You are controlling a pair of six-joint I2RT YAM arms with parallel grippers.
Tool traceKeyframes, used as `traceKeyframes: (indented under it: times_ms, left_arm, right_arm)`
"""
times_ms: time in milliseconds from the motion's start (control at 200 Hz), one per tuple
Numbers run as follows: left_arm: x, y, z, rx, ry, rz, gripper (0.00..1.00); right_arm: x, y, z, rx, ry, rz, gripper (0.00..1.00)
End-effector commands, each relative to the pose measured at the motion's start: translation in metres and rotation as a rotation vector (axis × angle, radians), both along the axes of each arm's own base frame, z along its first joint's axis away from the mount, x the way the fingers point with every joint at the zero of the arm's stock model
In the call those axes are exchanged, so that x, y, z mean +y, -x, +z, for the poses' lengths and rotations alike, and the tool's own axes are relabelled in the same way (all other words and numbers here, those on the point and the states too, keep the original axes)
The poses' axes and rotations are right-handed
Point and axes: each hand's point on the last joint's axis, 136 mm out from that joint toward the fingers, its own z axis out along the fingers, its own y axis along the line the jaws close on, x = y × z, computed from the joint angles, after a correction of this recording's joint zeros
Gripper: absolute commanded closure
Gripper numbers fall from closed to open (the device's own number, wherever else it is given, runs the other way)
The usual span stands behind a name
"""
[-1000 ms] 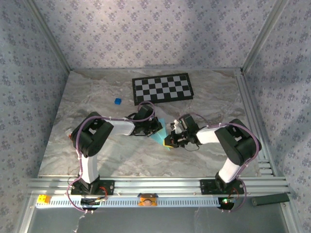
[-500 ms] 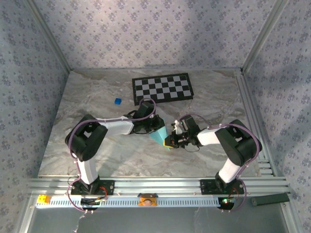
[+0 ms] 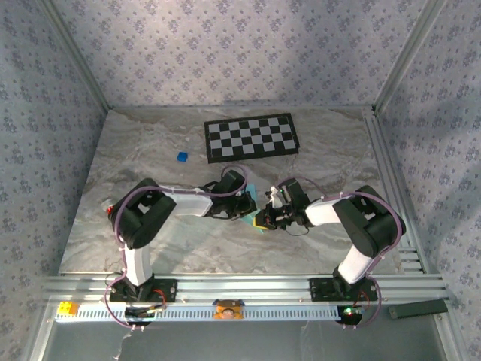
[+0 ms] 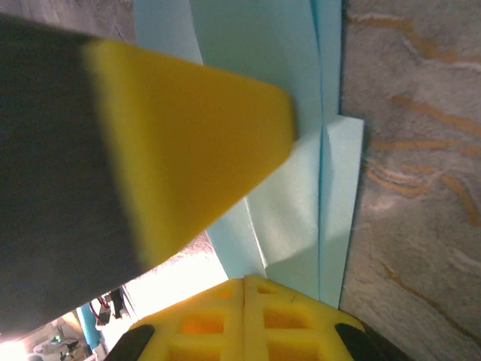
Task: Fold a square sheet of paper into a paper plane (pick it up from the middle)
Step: Fourth fold the wing at the center of the table.
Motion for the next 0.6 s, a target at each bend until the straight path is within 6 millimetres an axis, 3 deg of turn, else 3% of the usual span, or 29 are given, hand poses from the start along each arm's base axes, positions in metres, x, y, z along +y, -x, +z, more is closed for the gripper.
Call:
traceKeyframes:
  times_ms: [0,155,380,595]
  left_arm:
    - [0.008,0.005,-0.023,0.032,-0.047,0.017,0.91]
    - [0.018,0.012,-0.033,0.056,-0.075,0.028,0.91]
    - [0.022,0.015,-0.033,0.052,-0.095,0.015,0.92]
    - [0.018,0.011,-0.029,0.043,-0.083,0.014,0.93]
  right_arm:
    - [-0.026,0.025,-0.032,0.129,0.131,-0.041,1.00]
    - [-0.019,0.019,-0.013,0.097,0.087,-0.036,1.00]
    - [-0.021,-0.004,0.040,-0.034,0.041,-0.074,0.97]
    - [-0.033,-0.018,0.047,-0.053,0.029,-0.130,0.98]
